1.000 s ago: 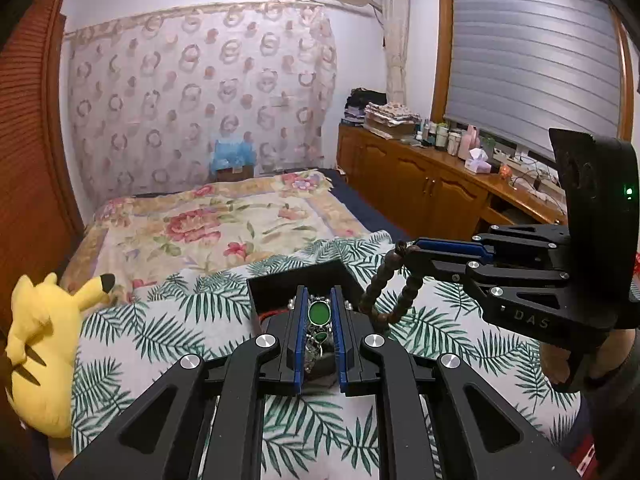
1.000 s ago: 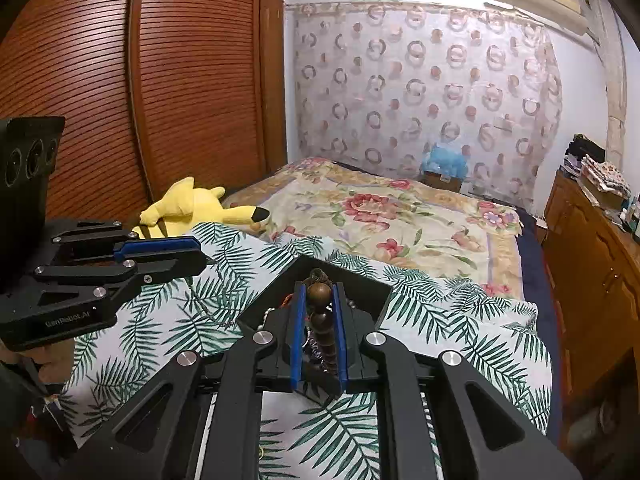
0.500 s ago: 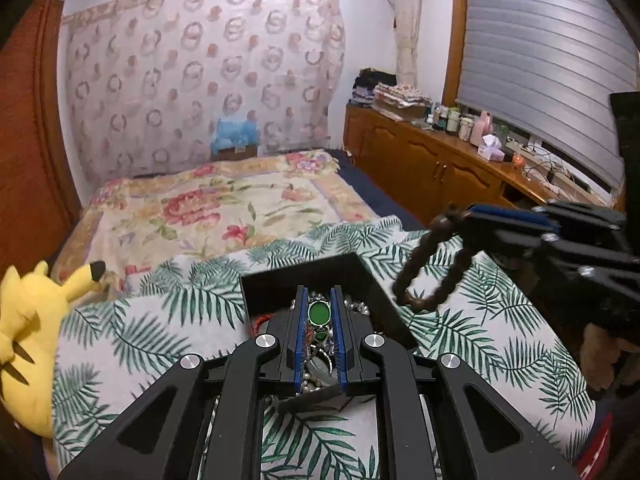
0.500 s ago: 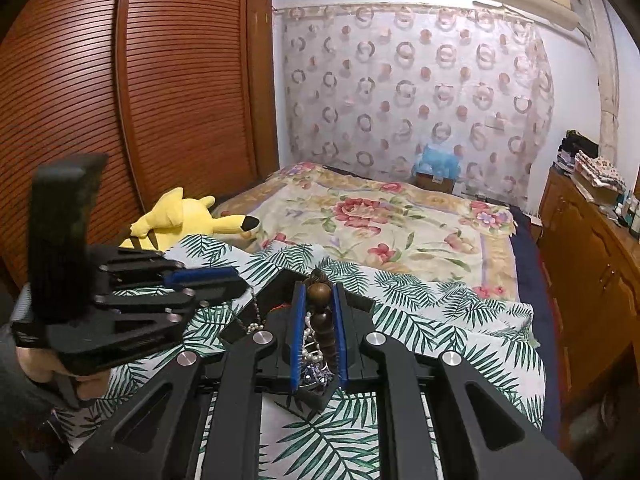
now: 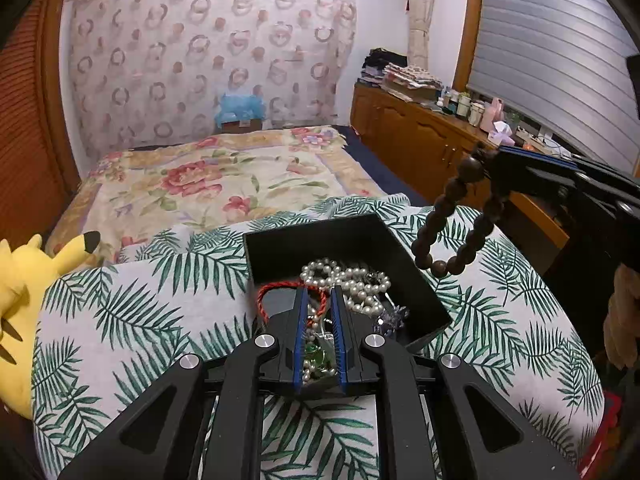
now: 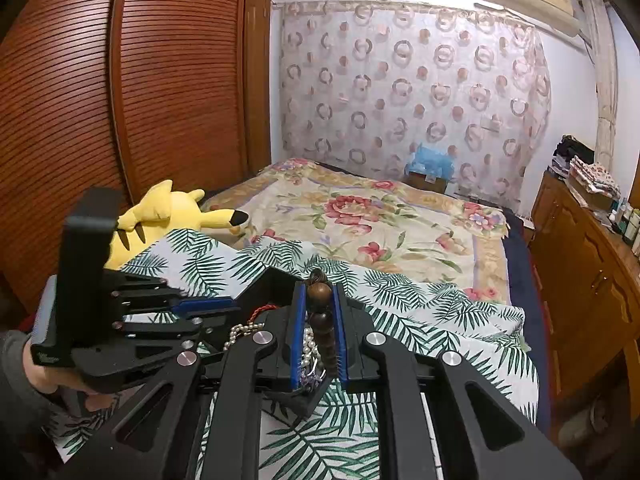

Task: Organize jewelry
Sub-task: 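Lower the green-pendant necklace into the box with left tool while right lowers bracelet, then open both tools over the box and move them back to the cloth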

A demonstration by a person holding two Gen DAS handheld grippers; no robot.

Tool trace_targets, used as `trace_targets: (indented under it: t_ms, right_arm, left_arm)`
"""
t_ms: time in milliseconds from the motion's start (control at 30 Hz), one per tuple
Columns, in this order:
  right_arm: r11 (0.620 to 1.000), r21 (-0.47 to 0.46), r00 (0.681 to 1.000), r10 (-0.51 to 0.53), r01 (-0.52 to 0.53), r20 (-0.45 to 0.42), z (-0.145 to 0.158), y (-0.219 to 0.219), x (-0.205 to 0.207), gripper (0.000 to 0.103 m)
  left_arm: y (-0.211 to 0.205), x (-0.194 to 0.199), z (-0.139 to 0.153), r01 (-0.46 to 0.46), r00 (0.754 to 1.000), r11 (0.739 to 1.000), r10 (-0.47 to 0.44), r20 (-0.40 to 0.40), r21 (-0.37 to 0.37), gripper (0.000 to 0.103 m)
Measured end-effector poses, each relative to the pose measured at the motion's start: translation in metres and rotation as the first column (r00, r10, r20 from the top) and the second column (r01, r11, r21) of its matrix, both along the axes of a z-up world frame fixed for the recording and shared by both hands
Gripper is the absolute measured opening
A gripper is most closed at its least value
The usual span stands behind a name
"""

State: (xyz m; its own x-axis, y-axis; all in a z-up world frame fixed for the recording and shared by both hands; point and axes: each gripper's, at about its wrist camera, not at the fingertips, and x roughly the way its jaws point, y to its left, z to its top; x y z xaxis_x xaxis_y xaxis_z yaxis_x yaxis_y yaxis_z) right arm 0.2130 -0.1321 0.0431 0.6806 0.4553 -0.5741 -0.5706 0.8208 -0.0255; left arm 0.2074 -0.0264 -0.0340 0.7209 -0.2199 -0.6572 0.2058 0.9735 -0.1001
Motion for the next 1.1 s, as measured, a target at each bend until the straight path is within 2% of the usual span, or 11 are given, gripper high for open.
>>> trace_targets:
  t_ms: [200,267,400,667,833,1100]
  right_arm:
    - [1.000,0.007,1.000,-0.027,0.027,-0.013,-0.009,0.009,0.023,0.015]
    - [0.999,0.011,0.999,-0.032,0.032,-0.017,-0.012,0.011,0.030,0.015]
    - [0.999,0.009,0.999,-0.043,0.043,-0.024,-0.013,0.020,0.039,0.015]
    - [0.997,-0.044,0.997,-0.059,0.057,-0.042,-0.031,0.033,0.052,0.015]
    - [0.996,-0.039,0.996,-0.077,0.075,-0.050,-0.038,0.030,0.053,0.015]
    - [0.997,-0.009,0.994,-0.075,0.074,-0.076,-0.042,0.026,0.052,0.016]
  left_arm:
    - [0.010,-0.011,-0.002,-0.013,1.000,1.000,0.013,0.004,0.003,0.013]
    - [0.014,-0.015,-0.004,-0.018,1.000,1.000,0.018,0.005,0.009,0.024]
    - [0.019,-0.020,-0.006,-0.026,1.000,0.999,0.026,0.008,0.018,0.032]
    - [0.031,-0.036,-0.007,-0.047,0.998,0.999,0.047,0.028,0.010,0.076]
    - [0.037,-0.045,-0.010,-0.058,0.998,0.998,0.058,0.024,0.007,0.087]
    - [0.040,-0.061,-0.018,-0.062,0.998,0.998,0.062,0.017,0.023,0.088]
